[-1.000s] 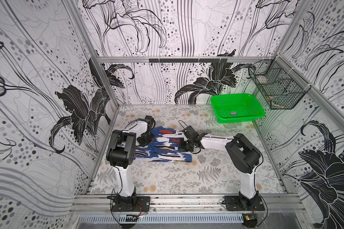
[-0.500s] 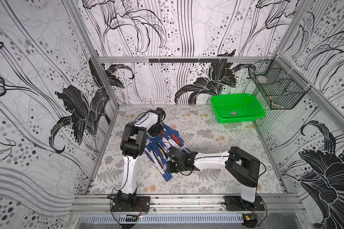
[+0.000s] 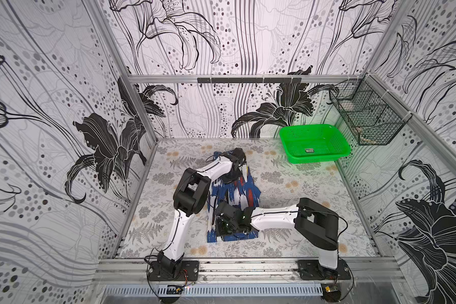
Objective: Roll up the long pants
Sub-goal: Adjust the long pant at the center of the board.
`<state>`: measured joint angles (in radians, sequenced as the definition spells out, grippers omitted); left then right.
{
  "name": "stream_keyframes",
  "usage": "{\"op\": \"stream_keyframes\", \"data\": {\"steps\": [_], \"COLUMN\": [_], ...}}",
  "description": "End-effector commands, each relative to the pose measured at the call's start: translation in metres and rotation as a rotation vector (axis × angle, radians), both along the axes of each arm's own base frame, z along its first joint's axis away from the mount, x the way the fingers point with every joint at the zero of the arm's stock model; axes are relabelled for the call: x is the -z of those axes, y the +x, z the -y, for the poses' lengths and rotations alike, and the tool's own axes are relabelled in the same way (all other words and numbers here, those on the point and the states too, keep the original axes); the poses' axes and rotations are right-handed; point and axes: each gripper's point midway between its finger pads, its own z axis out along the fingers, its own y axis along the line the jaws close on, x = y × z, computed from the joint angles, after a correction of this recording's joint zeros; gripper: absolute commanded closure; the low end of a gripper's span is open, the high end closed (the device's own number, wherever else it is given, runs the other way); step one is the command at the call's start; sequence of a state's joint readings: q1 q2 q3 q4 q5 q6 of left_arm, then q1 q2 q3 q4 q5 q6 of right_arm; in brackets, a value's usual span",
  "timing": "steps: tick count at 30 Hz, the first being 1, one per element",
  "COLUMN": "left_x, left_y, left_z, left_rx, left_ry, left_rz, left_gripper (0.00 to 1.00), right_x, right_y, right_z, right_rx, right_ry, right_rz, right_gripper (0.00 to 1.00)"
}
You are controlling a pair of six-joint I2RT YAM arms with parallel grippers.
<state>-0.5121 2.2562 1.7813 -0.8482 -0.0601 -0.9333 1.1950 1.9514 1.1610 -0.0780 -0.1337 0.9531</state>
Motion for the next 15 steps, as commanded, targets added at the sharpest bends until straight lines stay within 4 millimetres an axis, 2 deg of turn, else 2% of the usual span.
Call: {"op": "stream_keyframes", "data": {"steps": [1, 7, 10, 12, 15], "left_x": [0.053, 0.045, 0.039, 0.024, -0.026], "left_y": [-0.028, -0.023, -0.021, -0.018, -0.017], "left_z": [0.014, 0.01, 0.009, 0.007, 0.004], "left_rx": [0.018, 0.025, 0.027, 0.039, 0.076], "left_ry": [-0.047, -0.023, -0.026, -0.022, -0.009], "left_rz": [-0.138, -0.12, -0.118, -0.09, 0.019], "left_gripper": [1.0, 1.0, 1.0, 1.0, 1.0], "right_x": [0.036, 0.032, 0.02, -0.006, -0.063], "right_y": [-0.024, -0.02, -0.016, -0.015, -0.007], "right_z": [0.04, 0.048, 0.048, 0.044, 0.062], "right_rx": [-0.017, 0.0, -0.015, -0.08, -0.141], "right_ry": [-0.184, -0.201, -0.191, -0.155, -0.257], "right_rz": [-0.073, -0.044, -0.003, 0.089, 0.302], "right_gripper": [1.0, 1.0, 1.0, 0.98, 0.81]}}
